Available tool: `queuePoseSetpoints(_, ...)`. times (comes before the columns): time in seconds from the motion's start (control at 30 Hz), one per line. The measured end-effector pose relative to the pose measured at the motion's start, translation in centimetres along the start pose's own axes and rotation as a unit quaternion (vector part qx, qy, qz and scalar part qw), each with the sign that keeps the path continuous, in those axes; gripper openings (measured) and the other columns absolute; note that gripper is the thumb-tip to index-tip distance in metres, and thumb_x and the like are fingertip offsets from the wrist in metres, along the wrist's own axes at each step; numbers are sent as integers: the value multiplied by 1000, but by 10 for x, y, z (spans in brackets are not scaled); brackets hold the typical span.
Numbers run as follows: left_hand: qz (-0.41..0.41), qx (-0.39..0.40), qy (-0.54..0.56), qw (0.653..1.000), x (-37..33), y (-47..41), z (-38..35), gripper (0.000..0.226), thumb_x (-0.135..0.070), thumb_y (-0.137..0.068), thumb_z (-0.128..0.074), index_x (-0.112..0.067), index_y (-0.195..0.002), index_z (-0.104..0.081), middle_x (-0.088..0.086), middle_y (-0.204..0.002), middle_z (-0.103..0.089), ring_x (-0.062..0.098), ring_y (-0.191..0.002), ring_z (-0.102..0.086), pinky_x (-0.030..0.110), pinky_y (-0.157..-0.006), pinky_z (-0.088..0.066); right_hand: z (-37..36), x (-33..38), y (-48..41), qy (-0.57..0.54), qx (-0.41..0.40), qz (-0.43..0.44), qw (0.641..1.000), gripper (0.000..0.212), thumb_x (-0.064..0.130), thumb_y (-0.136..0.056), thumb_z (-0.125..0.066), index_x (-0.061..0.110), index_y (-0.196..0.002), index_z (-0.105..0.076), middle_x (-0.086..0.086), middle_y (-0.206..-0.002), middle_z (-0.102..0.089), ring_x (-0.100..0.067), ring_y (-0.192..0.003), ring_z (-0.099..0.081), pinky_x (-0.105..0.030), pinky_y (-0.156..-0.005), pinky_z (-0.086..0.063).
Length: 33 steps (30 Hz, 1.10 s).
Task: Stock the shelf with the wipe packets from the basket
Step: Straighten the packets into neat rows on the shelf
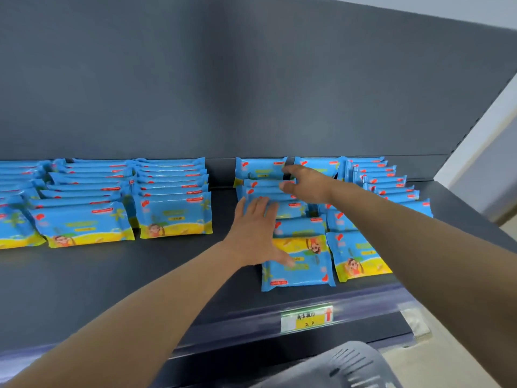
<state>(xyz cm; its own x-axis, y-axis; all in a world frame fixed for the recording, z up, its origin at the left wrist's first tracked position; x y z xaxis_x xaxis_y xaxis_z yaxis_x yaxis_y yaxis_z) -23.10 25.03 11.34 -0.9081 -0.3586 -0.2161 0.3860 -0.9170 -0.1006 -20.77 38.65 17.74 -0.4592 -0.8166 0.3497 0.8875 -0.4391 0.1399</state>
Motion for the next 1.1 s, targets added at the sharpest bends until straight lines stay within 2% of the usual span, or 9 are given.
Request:
queuePoseSetpoints(0.13,13,-24,-23,999,12,-11,5,118,-79,-55,-60,-15,-144,-16,3,-143,-24,22,-137,-13,45,-113,9,-8,-10,-27,-36,45,-24,998,62,43,-93,-49,20,-146,-27,-5,-148,-35,-24,-118,-53,-30,-101,-40)
queuePoseSetpoints(0.23,32,-38,-26,998,17,-13,5,116,-80,-53,-61,-15,-142,-21,2,-137,-25,23,-134,-14,44,-113,9,-11,-14,-48,33,82,-18,996,69,57,-91,-43,20,-146,-27,-3,-153,-29,-23,-136,-34,-35,-111,-27)
queuePoseSetpoints(0.3,46,-40,-29,998,18,-14,4,116,-80,-51,-62,-16,-139,-24,3,-140,-18,24,-136,-7,43,-113,10,-16,-15,-57,73,109,-10,991,73,65,-87,-39,19,-144,-33,-3,-152,-32,-24,-137,-32,-37,-111,-25)
queuePoseSetpoints(0.43,92,21,23,995,18,-17,1,119,-73,-48,-70,-19,-140,-17,6,-154,8,27,-142,12,43,-114,8,-28,-16,-67,81,138,4,987,81,76,-81,-33,15,-132,-48,-6,-139,-48,-24,-125,-46,-32,-97,-32)
queuePoseSetpoints(0.57,99,27,50,993,17,-17,4,115,-70,-50,-74,-18,-138,-20,-2,-144,-12,21,-137,-6,40,-114,-4,-30,-14,-74,93,157,21,983,85,83,-75,-30,19,-126,-55,-5,-134,-52,-23,-120,-50,-34,-102,-37)
queuePoseSetpoints(0.7,104,13,36,994,17,-16,3,115,-73,-49,-72,-20,-137,-20,-3,-139,-16,18,-133,-10,38,-114,-3,-30,-13,-78,120,156,37,980,91,85,-72,-29,16,-127,-54,-6,-136,-50,-25,-123,-48,-36,-104,-37)
queuePoseSetpoints(0.8,103,2,30,994,18,-16,1,113,-75,-48,-69,-22,-136,-21,-5,-137,-17,14,-129,-11,37,-114,0,-32,-13,-84,156,143,57,976,90,84,-74,-27,11,-116,-57,-9,-125,-56,-26,-110,-53,-32,-88,-39)
queuePoseSetpoints(0.97,102,-7,33,994,18,-15,0,111,-75,-49,-68,-23,-135,-21,-5,-137,-16,12,-129,-8,37,-114,3,-34,-15,-89,133,117,73,982,74,86,-70,-30,17,-80,-54,0,-88,-57,-16,-80,-54,-29,-62,-36)
queuePoseSetpoints(1.1,108,-9,29,994,17,-14,1,111,-75,-51,-68,-22,-136,-21,-4,-138,-16,14,-131,-8,38,-114,4,-35,-16,-90,107,101,74,986,64,87,-69,-33,25,-74,-51,2,-86,-57,-11,-74,-52,-27,-58,-35)
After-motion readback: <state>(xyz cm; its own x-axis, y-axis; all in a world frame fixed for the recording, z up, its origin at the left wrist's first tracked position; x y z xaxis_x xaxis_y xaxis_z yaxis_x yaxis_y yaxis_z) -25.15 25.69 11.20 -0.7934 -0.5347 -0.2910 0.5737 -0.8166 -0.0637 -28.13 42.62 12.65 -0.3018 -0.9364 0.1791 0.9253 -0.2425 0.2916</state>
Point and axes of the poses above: each hand's wrist, its own y-axis away from the middle knuckle, its own z-axis out of the back of the hand, x = y × z, the point moved 5 cm from there along -y, towards the middle knuckle
